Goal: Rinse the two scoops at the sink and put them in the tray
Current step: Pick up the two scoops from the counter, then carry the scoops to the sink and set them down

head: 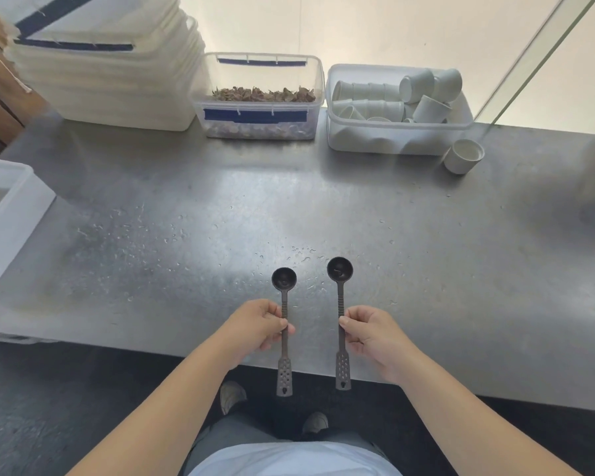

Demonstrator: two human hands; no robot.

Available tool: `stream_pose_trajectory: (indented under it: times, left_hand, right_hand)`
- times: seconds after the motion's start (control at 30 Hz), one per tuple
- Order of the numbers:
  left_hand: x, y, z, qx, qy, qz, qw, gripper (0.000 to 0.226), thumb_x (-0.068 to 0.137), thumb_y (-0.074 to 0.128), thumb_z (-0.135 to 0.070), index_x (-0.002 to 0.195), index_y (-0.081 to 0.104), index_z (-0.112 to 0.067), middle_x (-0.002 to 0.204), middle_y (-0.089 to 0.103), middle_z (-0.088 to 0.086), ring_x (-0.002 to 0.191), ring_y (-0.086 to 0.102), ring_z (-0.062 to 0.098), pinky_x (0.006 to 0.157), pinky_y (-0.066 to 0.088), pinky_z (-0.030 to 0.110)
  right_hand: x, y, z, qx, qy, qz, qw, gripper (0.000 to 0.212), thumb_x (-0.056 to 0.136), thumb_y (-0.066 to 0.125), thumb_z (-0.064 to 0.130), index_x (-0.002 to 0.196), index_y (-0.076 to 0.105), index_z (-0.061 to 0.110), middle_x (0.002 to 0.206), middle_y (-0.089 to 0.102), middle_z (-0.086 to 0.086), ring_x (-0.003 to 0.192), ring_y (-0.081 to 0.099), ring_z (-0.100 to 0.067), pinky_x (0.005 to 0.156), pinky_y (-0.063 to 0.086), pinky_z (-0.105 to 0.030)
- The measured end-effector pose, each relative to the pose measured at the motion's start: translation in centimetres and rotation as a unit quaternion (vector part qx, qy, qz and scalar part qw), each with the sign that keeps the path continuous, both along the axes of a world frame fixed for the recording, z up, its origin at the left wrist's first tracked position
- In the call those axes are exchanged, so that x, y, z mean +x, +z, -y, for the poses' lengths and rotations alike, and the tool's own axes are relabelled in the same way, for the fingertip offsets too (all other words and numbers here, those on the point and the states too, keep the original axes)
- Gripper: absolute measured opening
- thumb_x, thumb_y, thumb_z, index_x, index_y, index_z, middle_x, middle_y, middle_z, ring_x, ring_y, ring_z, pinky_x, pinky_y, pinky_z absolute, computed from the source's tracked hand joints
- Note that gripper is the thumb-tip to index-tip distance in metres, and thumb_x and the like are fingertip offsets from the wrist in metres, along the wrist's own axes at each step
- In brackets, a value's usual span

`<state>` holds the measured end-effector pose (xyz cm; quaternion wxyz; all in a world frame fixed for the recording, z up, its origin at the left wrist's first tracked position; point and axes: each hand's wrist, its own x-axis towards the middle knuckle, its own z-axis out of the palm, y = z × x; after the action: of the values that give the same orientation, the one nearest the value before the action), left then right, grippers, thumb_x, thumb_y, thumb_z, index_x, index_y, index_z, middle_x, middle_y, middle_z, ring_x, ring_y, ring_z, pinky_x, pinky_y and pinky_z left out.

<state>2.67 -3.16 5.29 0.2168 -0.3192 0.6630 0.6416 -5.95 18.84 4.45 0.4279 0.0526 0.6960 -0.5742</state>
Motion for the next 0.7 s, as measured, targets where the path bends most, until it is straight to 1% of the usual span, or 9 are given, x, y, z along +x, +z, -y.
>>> stream_pose_trajectory:
  times: [0.07,0.13,0.23,0.3,0.4,0.47,0.5,0.57,0.7]
  left_hand:
    - [1.6,0.9,0.0,-0.003,0.016,-0.007,1.0,0.015,0.086,0.066,-0.007,0.101,0.066,-0.009,0.083,0.078,0.003,0.061,0.058,0.007,0.051,0.043,0.021]
    - [3.3,1.8,-0.1,0.003,0.04,-0.004,0.999,0.02,0.084,0.068,-0.01,0.104,0.068,-0.014,0.087,0.079,0.003,0.063,0.063,0.006,0.052,0.046,0.019]
    - [5.9,2.9,-0.1,-0.008,0.094,0.002,0.996,0.022,0.079,0.073,-0.014,0.1,0.068,-0.017,0.084,0.077,0.001,0.063,0.066,0.009,0.053,0.046,0.022]
    - [7.9,3.6,0.0,-0.024,0.133,0.001,0.991,0.018,0.079,0.074,-0.016,0.096,0.07,-0.019,0.08,0.077,-0.001,0.062,0.067,0.009,0.053,0.048,0.023]
    - [10.4,4.3,0.5,-0.051,0.164,-0.002,0.985,0.012,0.081,0.073,-0.018,0.092,0.072,-0.022,0.077,0.076,-0.004,0.06,0.068,0.006,0.052,0.05,0.02]
    - [14.5,4.8,2.2,-0.051,0.219,-0.01,0.974,0.01,0.08,0.073,-0.018,0.089,0.073,-0.023,0.076,0.077,-0.004,0.06,0.069,0.005,0.052,0.05,0.019]
    - [14.5,4.9,2.1,-0.047,0.212,-0.014,0.976,0.01,0.08,0.072,-0.017,0.089,0.073,-0.023,0.076,0.077,-0.003,0.061,0.069,0.006,0.051,0.049,0.019]
    - [15.9,5.1,2.7,-0.054,0.224,-0.013,0.973,0.011,0.079,0.072,-0.018,0.088,0.073,-0.023,0.075,0.077,-0.004,0.062,0.07,0.006,0.049,0.048,0.017]
    - [22.0,5.7,5.5,-0.075,0.287,-0.018,0.955,0.005,0.079,0.069,-0.021,0.082,0.074,-0.024,0.074,0.076,-0.006,0.062,0.071,0.005,0.048,0.048,0.015]
  right_hand:
    - [0.6,1.0,0.2,-0.014,0.016,-0.003,1.0,0.023,0.094,0.059,0.008,0.072,0.063,0.016,0.065,0.064,0.003,0.058,0.058,-0.008,0.06,0.048,-0.023]
    - [1.4,1.9,0.6,-0.024,0.029,-0.003,0.999,0.021,0.094,0.059,0.007,0.075,0.063,0.014,0.065,0.064,0.003,0.06,0.06,-0.008,0.061,0.05,-0.023]
    - [2.9,2.8,1.5,-0.038,0.05,0.008,0.998,0.02,0.093,0.06,0.005,0.076,0.065,0.013,0.067,0.065,0.0,0.062,0.061,-0.01,0.058,0.05,-0.022]
    - [3.9,3.2,2.6,-0.032,0.077,0.017,0.996,0.018,0.093,0.061,0.006,0.077,0.066,0.012,0.067,0.064,0.0,0.061,0.061,-0.011,0.058,0.049,-0.023]
    - [5.4,3.9,4.3,-0.023,0.123,0.019,0.992,0.023,0.093,0.062,0.01,0.072,0.068,0.018,0.063,0.063,0.002,0.057,0.059,-0.009,0.062,0.049,-0.025]
    - [7.9,4.7,7.5,-0.012,0.192,0.018,0.981,0.026,0.093,0.063,0.012,0.069,0.069,0.02,0.062,0.064,0.002,0.058,0.062,-0.009,0.066,0.05,-0.029]
    - [7.9,4.9,7.6,-0.008,0.191,0.012,0.981,0.028,0.093,0.063,0.013,0.067,0.069,0.022,0.062,0.064,0.002,0.06,0.063,-0.011,0.067,0.051,-0.031]
    - [8.7,5.6,8.8,-0.012,0.217,0.0,0.976,0.032,0.093,0.063,0.012,0.064,0.069,0.025,0.062,0.064,0.002,0.063,0.064,-0.015,0.064,0.049,-0.03]
    - [14.0,7.3,14.4,-0.008,0.288,-0.023,0.957,0.037,0.093,0.063,0.012,0.06,0.07,0.028,0.058,0.064,0.004,0.061,0.063,-0.015,0.053,0.045,-0.022]
